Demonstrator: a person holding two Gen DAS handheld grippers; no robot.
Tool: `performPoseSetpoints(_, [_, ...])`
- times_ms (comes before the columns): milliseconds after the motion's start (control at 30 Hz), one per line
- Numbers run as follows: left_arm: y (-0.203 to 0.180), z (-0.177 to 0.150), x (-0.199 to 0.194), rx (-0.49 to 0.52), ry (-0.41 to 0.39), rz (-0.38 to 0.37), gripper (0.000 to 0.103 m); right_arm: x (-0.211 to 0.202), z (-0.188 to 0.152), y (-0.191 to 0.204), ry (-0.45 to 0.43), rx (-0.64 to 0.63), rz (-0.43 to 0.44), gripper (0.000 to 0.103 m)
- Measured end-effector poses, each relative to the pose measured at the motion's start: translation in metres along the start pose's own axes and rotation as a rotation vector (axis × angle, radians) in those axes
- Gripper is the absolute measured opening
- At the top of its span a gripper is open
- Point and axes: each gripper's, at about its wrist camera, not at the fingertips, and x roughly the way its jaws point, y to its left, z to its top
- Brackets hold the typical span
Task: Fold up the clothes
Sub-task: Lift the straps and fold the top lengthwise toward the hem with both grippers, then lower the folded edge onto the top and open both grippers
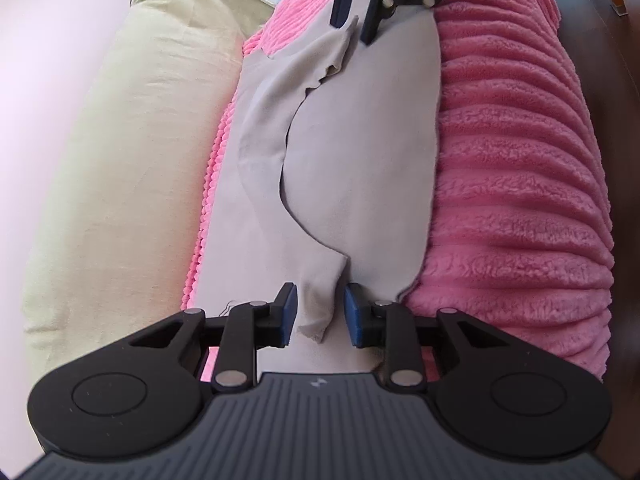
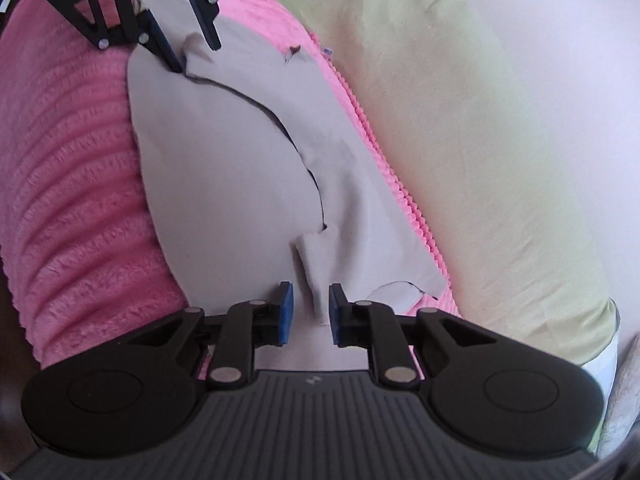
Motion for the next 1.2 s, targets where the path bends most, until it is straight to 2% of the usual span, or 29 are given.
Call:
performPoseSetpoints(33, [0.003, 0.0, 0.0, -0.014, 0.0, 0.006, 0.004, 0.004, 0.001, 0.0, -0.005, -0.011, -0.003, 0.004])
performPoseSetpoints(67, [0.006, -0.001, 0.001, -0.029, -0.001, 0.013, 0.004, 0.006, 0.001, 0.002, -0.009, -0.014, -0.005, 0.0])
performPoseSetpoints(133, [0.01, -0.001, -0.002, -0.04, -0.006, 0.047, 0.003, 0.004, 0.0, 0.0, -0.022, -0.017, -0.007, 0.0])
performPoseSetpoints(267, [0.015, -0.001, -0.025, -0.034, -0.05, 0.049, 0.003, -0.019, -0.004, -0.012, -0.056, 0.001, -0.023, 0.0])
performPoseSetpoints(367, [0.006, -0.002, -0.037, -0.006, -0.049, 0.047, 0.003, -0.038, -0.009, -0.015, -0.055, -0.016, -0.018, 0.0])
performPoseSetpoints(500, [-0.011, -0.003, -0.039, 0.016, -0.033, 0.043, 0.003, -0.051, -0.018, -0.001, -0.035, -0.028, 0.031, 0.0])
performPoseSetpoints(567, [-0.015, -0.004, -0.045, -0.006, -0.033, 0.043, 0.004, -0.055, -0.019, 0.005, -0.037, -0.023, 0.042, 0.0])
performPoseSetpoints(733, [-0.002, -0.005, -0.056, -0.1, -0.024, 0.081, 0.004, -0.066, -0.02, -0.007, -0.08, 0.144, 0.02, 0.0])
performPoseSetpoints(767, [-0.002, -0.005, -0.052, -0.101, -0.005, 0.075, 0.004, -0.065, -0.02, -0.008, -0.074, 0.156, 0.028, 0.0])
performPoseSetpoints(833, [-0.011, -0.005, -0.047, -0.073, 0.023, 0.051, 0.009, -0.058, -0.022, 0.002, -0.023, 0.107, 0.076, 0.0])
performPoseSetpoints(900, [-0.023, -0.005, -0.045, -0.043, 0.032, 0.034, 0.01, -0.054, -0.025, 0.015, 0.005, 0.072, 0.109, 0.001])
performPoseSetpoints(1000, [-0.03, -0.006, -0.054, -0.033, 0.016, 0.032, 0.01, -0.061, -0.025, 0.018, 0.008, 0.06, 0.123, 0.005])
performPoseSetpoints(1033, [-0.028, -0.007, -0.059, -0.052, 0.013, 0.017, 0.011, -0.063, -0.025, 0.018, 0.008, 0.057, 0.127, 0.01])
performPoseSetpoints(1200, [-0.018, -0.006, -0.083, -0.093, -0.031, -0.039, 0.013, -0.081, -0.023, 0.009, -0.021, 0.101, 0.153, 0.011])
